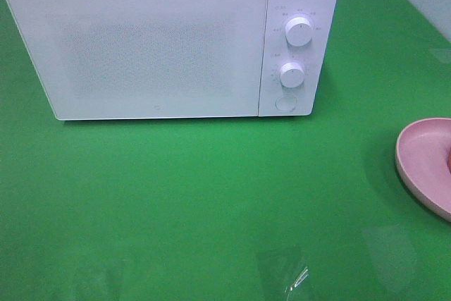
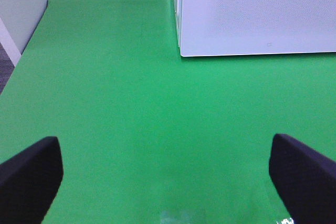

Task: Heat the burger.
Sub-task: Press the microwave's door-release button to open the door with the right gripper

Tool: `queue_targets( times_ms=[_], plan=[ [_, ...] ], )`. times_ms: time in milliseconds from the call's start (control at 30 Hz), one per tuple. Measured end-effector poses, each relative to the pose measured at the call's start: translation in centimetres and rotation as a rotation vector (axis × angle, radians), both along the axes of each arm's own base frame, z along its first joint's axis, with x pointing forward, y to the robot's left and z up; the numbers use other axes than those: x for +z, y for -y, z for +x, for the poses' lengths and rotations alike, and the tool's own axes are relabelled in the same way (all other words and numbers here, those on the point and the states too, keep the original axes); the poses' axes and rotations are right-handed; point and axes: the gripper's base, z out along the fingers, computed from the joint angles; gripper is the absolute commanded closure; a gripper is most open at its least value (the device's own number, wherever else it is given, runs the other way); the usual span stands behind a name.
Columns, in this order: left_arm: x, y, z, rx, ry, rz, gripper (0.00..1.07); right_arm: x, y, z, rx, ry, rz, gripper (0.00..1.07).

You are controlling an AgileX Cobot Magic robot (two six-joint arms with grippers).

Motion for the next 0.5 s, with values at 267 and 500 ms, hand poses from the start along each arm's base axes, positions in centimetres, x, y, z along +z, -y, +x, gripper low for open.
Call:
queue_targets(
  times_ms=[267,500],
  plan=[
    [0.0,0.0,0.0,0.000,0.000,0.000,0.07,2.6,-0.1,3.2,0.017,0.037,-0.018,0.31],
    [0.0,0.0,0.0,0.000,0.000,0.000,0.07,3.3,-0.2,7.3,0.036,0.034,-0.026,0.31]
  ],
)
